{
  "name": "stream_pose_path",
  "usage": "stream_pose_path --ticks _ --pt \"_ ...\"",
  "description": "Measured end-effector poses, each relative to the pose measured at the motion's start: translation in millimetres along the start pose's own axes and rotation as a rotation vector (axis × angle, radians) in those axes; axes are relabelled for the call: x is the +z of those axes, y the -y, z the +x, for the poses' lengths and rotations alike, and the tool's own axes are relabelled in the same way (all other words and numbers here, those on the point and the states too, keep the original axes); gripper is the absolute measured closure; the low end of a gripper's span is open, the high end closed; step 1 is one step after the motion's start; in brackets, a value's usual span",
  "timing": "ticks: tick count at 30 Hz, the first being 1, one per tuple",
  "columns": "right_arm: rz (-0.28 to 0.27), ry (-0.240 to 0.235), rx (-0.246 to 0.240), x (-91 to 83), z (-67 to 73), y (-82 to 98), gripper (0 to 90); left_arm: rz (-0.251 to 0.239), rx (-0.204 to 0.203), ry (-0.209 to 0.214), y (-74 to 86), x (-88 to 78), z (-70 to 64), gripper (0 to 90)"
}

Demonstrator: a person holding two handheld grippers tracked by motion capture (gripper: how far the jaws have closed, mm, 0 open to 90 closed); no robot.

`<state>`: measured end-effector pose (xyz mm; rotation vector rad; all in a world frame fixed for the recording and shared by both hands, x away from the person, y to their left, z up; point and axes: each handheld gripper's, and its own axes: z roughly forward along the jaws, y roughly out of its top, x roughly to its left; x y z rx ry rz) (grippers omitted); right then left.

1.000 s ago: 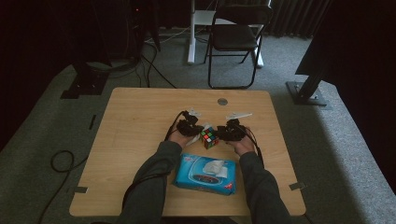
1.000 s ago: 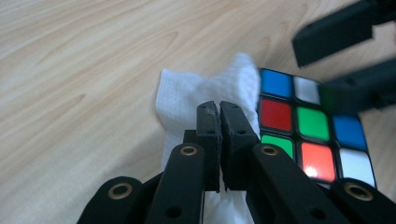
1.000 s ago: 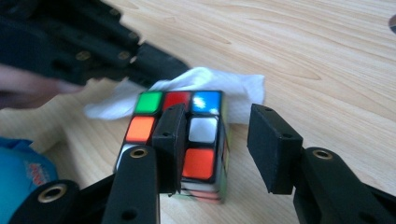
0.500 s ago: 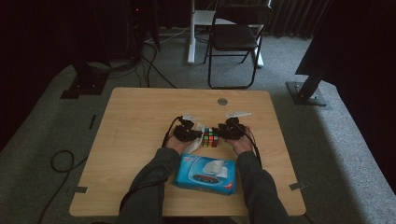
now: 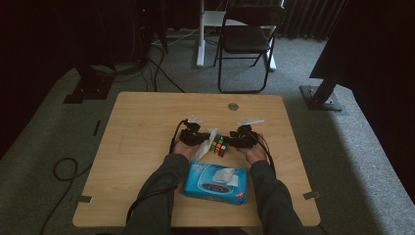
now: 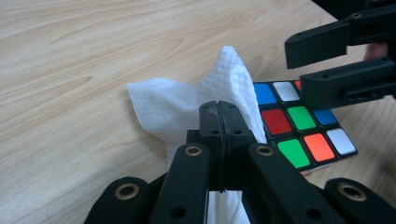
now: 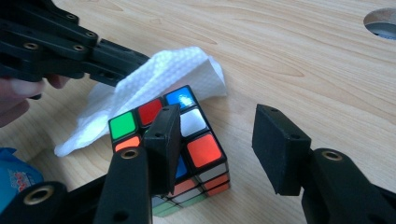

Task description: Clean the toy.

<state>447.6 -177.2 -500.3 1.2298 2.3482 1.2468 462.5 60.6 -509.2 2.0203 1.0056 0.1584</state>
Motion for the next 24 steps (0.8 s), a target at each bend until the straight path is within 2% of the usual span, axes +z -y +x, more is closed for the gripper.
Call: stream_pose_path --ticks 8,11,15,18,24 --pt "-0.016 -0.034 -0.003 -6.4 0.2 3.7 49.4 0.007 0.006 -0.001 -0.2 5.0 -2.9 89.9" --pt "0.002 -0.018 -0.023 -6.2 1.6 3.2 51.3 0.011 0.006 0.0 0.8 4.9 -3.8 89.9" --pt "0.004 0.009 -0.017 -5.4 2.2 1.3 56.8 0.019 0.011 0.004 4.0 4.0 -5.2 89.9" --pt "0.009 0.021 -0.021 -2.8 3.2 -1.1 57.7 0.023 0.006 0.008 6.5 3.3 -6.0 89.8" --pt "0.009 0.051 -0.02 1.8 7.7 -5.0 60.2 0.03 0.025 0.008 7.9 1.9 -7.2 89.8"
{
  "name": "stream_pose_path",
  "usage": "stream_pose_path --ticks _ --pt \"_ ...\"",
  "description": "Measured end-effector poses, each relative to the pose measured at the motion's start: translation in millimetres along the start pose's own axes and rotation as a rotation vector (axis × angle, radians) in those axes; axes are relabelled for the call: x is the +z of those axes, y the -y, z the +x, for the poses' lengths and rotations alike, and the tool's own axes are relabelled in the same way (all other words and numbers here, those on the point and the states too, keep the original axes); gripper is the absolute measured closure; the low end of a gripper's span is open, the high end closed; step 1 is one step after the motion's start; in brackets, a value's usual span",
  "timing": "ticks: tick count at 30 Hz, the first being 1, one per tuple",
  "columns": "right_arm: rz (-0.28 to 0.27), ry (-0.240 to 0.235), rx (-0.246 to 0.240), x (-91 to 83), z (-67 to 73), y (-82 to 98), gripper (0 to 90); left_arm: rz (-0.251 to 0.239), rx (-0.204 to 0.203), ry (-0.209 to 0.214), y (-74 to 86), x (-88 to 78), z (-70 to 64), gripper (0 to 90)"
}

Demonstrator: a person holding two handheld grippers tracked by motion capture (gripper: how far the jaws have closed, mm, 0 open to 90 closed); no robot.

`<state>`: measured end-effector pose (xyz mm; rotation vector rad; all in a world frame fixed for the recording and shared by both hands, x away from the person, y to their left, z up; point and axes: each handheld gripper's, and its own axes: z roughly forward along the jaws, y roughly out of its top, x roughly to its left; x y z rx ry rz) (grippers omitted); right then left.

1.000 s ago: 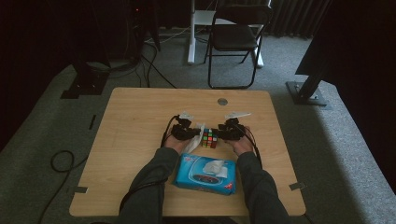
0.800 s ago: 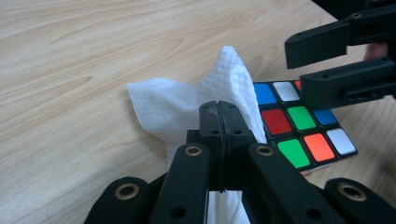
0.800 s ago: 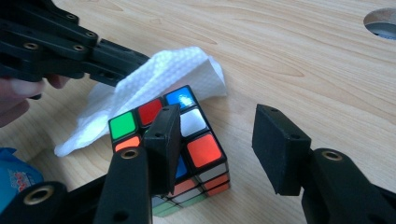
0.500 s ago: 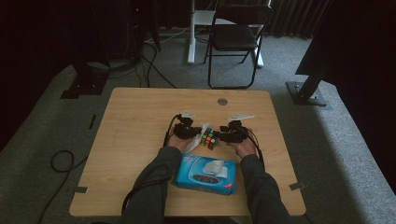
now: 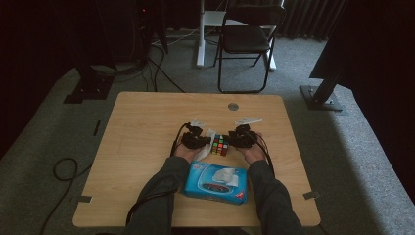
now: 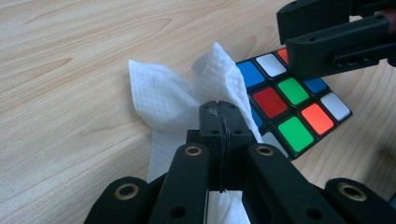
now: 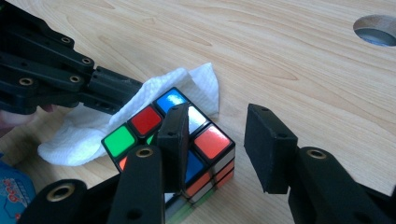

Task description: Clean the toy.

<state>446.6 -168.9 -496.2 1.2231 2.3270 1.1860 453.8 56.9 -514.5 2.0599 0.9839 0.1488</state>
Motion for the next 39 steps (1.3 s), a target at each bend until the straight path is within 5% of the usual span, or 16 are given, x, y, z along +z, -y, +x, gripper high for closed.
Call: stream_pose_path --ticks 22,29,34,39 --pt "0.026 -0.01 0.026 -5.6 1.8 -0.2 64.8 -0.026 -0.026 -0.01 -13.7 5.7 1.2 89.7" --pt "0.019 -0.005 0.027 -4.7 1.4 -0.3 65.4 -0.027 -0.001 0.005 -11.7 3.0 -4.3 89.7" --pt "0.014 -0.001 0.025 -4.2 2.5 -0.1 66.0 0.04 -0.023 0.008 -6.8 10.6 1.0 89.7" --pt "0.013 -0.003 0.024 -4.1 2.2 0.0 66.1 0.127 -0.003 0.023 -0.5 20.2 3.8 89.6"
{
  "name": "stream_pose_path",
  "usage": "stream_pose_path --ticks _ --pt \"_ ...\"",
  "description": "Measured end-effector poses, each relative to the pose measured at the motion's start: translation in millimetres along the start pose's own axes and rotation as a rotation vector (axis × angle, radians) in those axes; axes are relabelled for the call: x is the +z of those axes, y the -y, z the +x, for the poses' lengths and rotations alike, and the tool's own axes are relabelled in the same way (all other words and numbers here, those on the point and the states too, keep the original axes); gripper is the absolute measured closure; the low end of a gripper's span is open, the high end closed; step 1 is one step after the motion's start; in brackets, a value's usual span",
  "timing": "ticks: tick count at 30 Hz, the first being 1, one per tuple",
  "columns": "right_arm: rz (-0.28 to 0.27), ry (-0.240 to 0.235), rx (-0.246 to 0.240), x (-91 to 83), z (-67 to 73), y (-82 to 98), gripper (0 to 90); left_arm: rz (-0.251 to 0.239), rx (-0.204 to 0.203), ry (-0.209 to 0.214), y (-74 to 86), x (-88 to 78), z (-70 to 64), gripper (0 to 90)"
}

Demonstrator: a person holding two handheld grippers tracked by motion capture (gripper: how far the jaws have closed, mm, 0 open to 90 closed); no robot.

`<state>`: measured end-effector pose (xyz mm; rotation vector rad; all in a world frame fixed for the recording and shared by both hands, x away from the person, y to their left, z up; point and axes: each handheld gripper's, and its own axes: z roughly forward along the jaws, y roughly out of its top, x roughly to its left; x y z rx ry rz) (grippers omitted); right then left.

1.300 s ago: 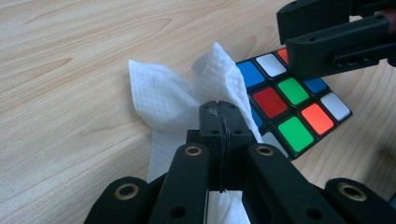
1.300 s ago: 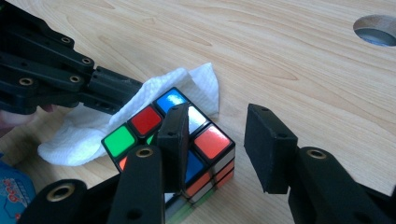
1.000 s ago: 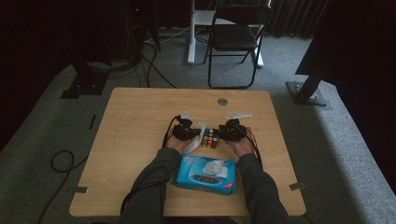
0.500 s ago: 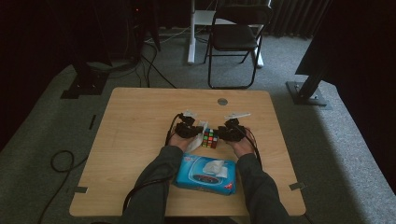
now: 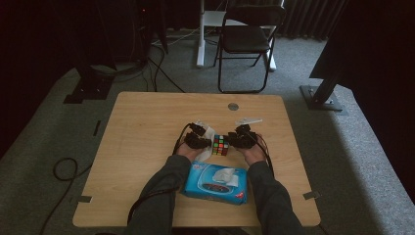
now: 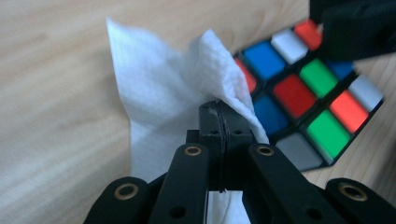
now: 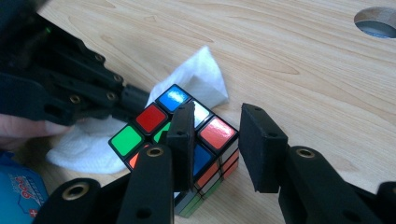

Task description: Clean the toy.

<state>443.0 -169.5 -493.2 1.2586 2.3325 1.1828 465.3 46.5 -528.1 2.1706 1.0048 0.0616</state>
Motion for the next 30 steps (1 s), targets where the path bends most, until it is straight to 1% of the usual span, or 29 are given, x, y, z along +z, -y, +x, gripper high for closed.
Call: stream_pose_path --ticks 1,2,3,5,7,9,12,14,16,17,19,22,23,25,27,29,30 --pt "-0.001 0.0 0.0 0.2 0.0 0.0 66.1 0.011 0.011 -0.003 0.3 0.5 0.1 89.6" --pt "-0.002 0.0 0.001 0.3 0.1 0.0 66.1 0.008 0.018 -0.001 0.3 -0.1 0.2 89.6" --pt "-0.002 0.001 0.001 0.3 0.3 0.0 66.1 -0.007 0.017 0.001 0.0 -2.1 -0.2 89.6" --pt "-0.003 0.002 -0.002 0.2 0.3 0.3 66.1 -0.055 0.013 0.011 -2.0 -8.3 -1.6 89.6" --pt "-0.004 0.002 0.001 0.2 0.2 0.4 66.2 -0.084 0.027 0.014 -3.8 -13.8 -2.6 89.6" --pt "-0.006 0.004 0.0 0.2 0.5 0.6 66.0 -0.09 0.04 0.025 -3.5 -15.9 -2.6 89.6" --pt "-0.011 0.011 0.002 1.3 1.1 0.4 66.1 -0.063 0.059 0.02 -0.5 -12.9 -3.3 89.6" --pt "-0.006 0.025 -0.003 2.3 2.1 0.1 66.3 -0.03 0.076 0.016 1.9 -7.5 -4.3 89.6" --pt "-0.005 0.031 -0.005 3.1 2.8 0.1 66.4 -0.008 0.087 -0.003 3.5 -2.4 -4.9 89.6" --pt "-0.005 0.032 -0.006 3.0 2.8 0.1 66.4 -0.002 0.086 -0.001 4.1 -0.4 -4.5 89.6" --pt "-0.003 0.031 -0.008 2.6 2.4 0.1 66.4 0.022 0.105 -0.001 3.8 1.6 -4.0 89.6" --pt "-0.002 0.033 -0.007 2.4 1.9 0.1 66.6 0.049 0.114 0.007 1.1 3.6 -3.4 89.4" --pt "-0.003 0.034 -0.007 2.4 2.2 0.1 66.6 0.06 0.124 0.004 -0.1 3.5 -3.4 89.4" --pt "-0.004 0.037 -0.005 2.4 2.8 0.3 66.7 0.068 0.135 -0.007 -1.1 3.1 -5.5 89.4" --pt "-0.005 0.039 -0.004 2.2 2.6 0.6 67.2 0.06 0.149 0.001 -0.3 1.2 -8.1 89.4" --pt "-0.01 0.043 -0.001 1.9 1.4 1.0 68.0 0.032 0.155 0.015 0.7 -2.2 -10.5 89.4" --pt "-0.011 0.044 0.003 1.7 0.8 1.3 68.1 0.013 0.15 0.027 0.2 -4.9 -10.3 89.5"
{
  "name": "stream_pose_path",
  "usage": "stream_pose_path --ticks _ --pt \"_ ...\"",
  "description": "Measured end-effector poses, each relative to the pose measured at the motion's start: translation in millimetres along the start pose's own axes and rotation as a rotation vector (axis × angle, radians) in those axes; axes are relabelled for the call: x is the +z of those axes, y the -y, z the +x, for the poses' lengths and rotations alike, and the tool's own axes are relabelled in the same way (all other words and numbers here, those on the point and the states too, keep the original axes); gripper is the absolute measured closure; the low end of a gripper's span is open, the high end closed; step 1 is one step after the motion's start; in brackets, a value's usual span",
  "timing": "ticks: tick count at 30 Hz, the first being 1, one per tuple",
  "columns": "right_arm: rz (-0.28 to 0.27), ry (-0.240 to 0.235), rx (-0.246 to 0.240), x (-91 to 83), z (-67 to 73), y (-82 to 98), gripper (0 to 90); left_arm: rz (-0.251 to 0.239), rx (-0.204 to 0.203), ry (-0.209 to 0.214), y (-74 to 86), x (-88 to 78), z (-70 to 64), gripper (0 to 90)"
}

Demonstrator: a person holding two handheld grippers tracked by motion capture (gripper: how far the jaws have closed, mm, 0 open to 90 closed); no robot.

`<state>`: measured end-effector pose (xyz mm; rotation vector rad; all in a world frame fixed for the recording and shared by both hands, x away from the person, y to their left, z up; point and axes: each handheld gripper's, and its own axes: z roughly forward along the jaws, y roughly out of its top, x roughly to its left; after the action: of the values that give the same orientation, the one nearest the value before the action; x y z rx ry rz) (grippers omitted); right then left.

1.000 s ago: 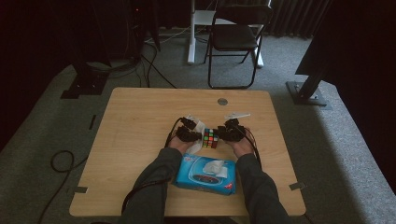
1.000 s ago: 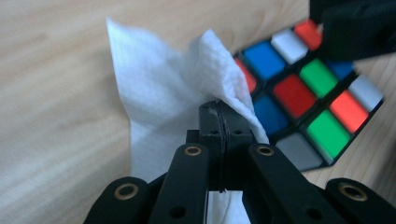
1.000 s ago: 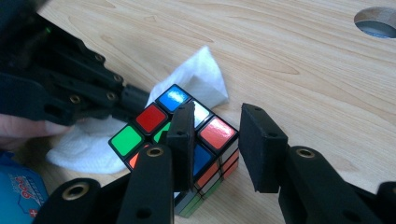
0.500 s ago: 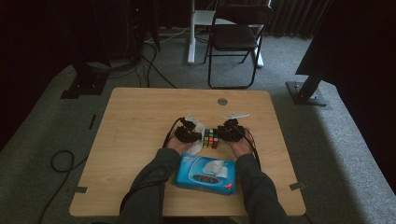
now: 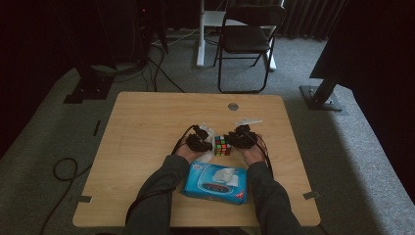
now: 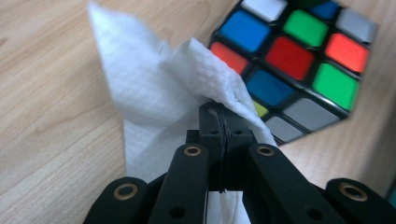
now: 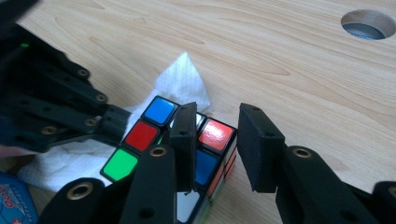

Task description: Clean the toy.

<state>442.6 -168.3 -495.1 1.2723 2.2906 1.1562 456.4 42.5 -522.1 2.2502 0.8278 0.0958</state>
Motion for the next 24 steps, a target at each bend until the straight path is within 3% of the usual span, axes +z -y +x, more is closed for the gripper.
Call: stream_pose_path --ticks 2,6,9,13,17,24 --pt "-0.003 0.003 0.005 -0.2 -1.1 0.4 68.1 -0.041 -0.021 0.016 -2.6 -5.3 1.2 89.4" --pt "-0.004 0.009 0.011 -0.4 -1.6 0.3 68.3 -0.05 -0.016 0.02 -5.2 -8.6 0.3 89.5" --pt "-0.006 0.008 0.012 -0.3 -1.4 0.4 68.4 -0.027 -0.02 0.023 -1.7 -3.5 0.7 89.4" --pt "-0.011 0.009 0.016 -0.7 -1.7 1.6 68.3 0.049 -0.01 0.005 1.2 8.3 1.0 89.4" --pt "-0.01 0.004 0.016 -0.6 -2.5 1.4 68.2 0.071 -0.003 0.006 -2.1 9.6 1.9 89.4" --pt "-0.008 0.003 0.015 -2.0 -4.6 2.1 67.5 0.034 -0.004 -0.007 -7.8 3.6 1.3 89.4"
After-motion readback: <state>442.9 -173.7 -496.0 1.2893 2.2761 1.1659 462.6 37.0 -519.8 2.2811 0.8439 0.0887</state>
